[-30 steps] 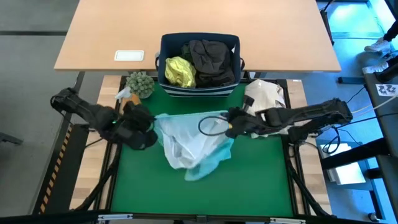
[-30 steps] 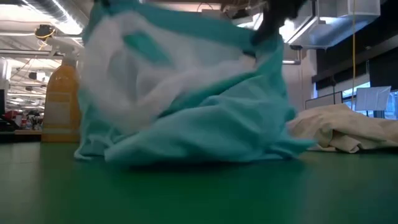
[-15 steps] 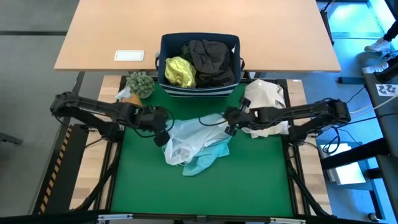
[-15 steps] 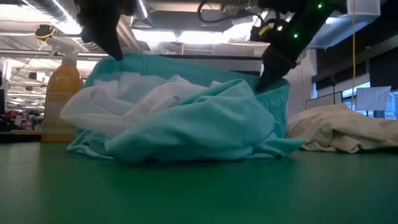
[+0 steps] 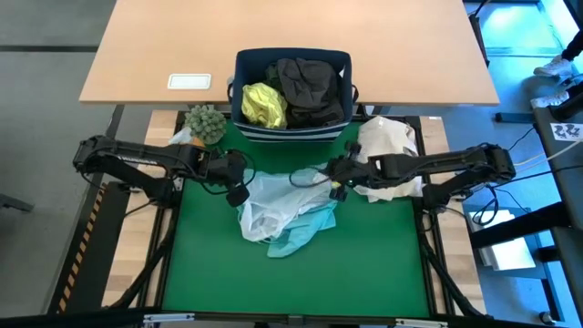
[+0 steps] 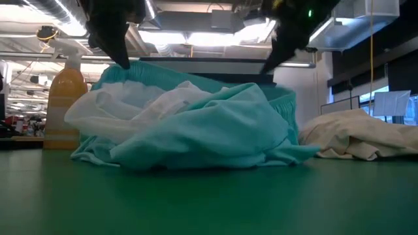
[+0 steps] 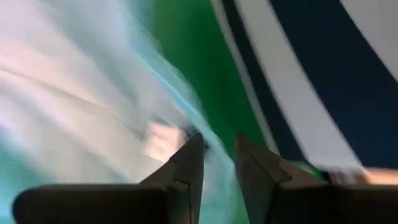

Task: Fold laundry
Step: Fold the blue shorts

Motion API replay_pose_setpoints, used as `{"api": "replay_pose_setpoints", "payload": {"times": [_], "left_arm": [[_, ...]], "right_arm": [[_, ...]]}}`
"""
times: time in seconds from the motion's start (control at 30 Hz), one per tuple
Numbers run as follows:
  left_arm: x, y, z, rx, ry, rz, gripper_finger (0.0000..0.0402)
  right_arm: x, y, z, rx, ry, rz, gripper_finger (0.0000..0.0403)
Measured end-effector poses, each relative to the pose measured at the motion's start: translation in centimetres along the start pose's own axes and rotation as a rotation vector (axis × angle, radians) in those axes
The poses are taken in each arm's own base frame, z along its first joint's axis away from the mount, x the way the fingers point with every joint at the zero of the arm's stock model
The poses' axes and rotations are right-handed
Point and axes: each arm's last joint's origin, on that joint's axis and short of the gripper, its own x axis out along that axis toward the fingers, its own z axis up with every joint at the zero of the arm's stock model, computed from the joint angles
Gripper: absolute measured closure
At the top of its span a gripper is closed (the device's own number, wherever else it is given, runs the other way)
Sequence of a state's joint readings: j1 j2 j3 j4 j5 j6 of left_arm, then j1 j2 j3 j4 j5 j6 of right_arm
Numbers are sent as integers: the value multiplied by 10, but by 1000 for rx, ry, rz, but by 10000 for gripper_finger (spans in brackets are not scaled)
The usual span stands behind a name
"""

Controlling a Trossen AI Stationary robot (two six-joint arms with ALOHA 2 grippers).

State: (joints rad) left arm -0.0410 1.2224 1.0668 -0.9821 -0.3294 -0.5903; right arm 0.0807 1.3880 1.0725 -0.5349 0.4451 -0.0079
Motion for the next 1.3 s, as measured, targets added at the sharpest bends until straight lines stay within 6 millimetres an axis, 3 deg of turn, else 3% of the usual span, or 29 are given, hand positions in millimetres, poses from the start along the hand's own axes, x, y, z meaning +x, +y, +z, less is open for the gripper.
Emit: {"api": "replay_pose_setpoints", "payload": {"times": [0.17, 0.3, 0.5, 0.7, 0.9, 1.3], "left_arm": [[0, 0, 0, -1, -4, -2, 401], [0, 0, 0, -2, -5, -3, 401], [0, 0, 1, -2, -6, -3, 402], [0, 0, 1, -2, -6, -3, 402], [0, 0, 1, -2, -6, -4, 402], [-1, -4, -2, 16, -3, -21, 401]], "right_arm": [[-9, 26, 10, -69, -116, 134, 307], [-2, 50, 15, -113, -177, 264, 306], [30, 90, 14, -201, -206, 378, 306], [61, 106, 6, -216, -162, 394, 306], [80, 97, 8, -164, -134, 308, 306], [110, 42, 5, 49, -45, 89, 306]]}}
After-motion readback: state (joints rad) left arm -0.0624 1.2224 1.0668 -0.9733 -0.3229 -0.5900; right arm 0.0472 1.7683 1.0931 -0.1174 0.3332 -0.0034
